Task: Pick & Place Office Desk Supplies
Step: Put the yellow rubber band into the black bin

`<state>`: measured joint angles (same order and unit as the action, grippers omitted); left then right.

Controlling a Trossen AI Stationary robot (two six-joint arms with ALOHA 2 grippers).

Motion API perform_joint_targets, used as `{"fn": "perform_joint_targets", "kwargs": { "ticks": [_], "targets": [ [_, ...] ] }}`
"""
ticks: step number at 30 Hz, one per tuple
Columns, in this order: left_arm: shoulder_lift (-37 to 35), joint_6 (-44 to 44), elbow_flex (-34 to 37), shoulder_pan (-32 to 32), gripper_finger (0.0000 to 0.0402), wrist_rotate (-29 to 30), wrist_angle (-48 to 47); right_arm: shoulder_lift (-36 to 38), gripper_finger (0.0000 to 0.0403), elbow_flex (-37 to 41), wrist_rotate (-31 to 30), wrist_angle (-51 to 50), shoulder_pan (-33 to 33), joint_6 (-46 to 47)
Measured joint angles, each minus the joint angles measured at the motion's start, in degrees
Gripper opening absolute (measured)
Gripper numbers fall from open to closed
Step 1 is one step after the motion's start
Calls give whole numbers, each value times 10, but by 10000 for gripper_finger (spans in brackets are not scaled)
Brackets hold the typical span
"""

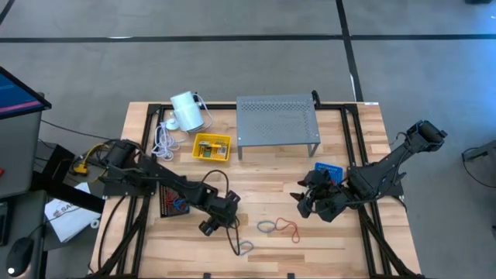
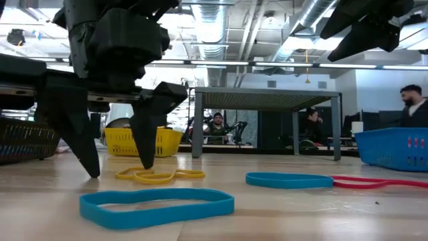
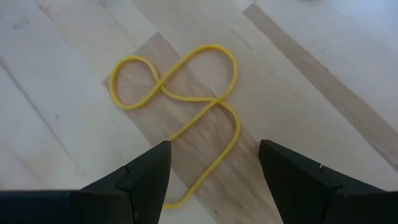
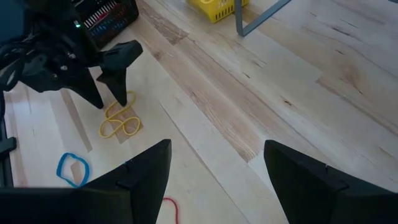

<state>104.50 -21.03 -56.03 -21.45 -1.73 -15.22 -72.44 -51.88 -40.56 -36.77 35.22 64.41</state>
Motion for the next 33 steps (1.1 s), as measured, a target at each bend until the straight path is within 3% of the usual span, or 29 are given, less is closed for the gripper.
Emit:
{"fn": "perform_joint_targets", "kwargs": {
  "ticks": [8,21,30,33],
  "targets": [
    [1,-1,0,4,231,13,1,0,254,0,0,0,0,-1],
    [4,48,1,11,73,-50,1,0,254,0,0,11,0,0],
    [4,48,1,10,7,-47,-1,0,254,0,0,32,1,-16],
    [4,55,1,10,2,-43,-2,0,254,0,0,32,1,-16]
  ]
}}
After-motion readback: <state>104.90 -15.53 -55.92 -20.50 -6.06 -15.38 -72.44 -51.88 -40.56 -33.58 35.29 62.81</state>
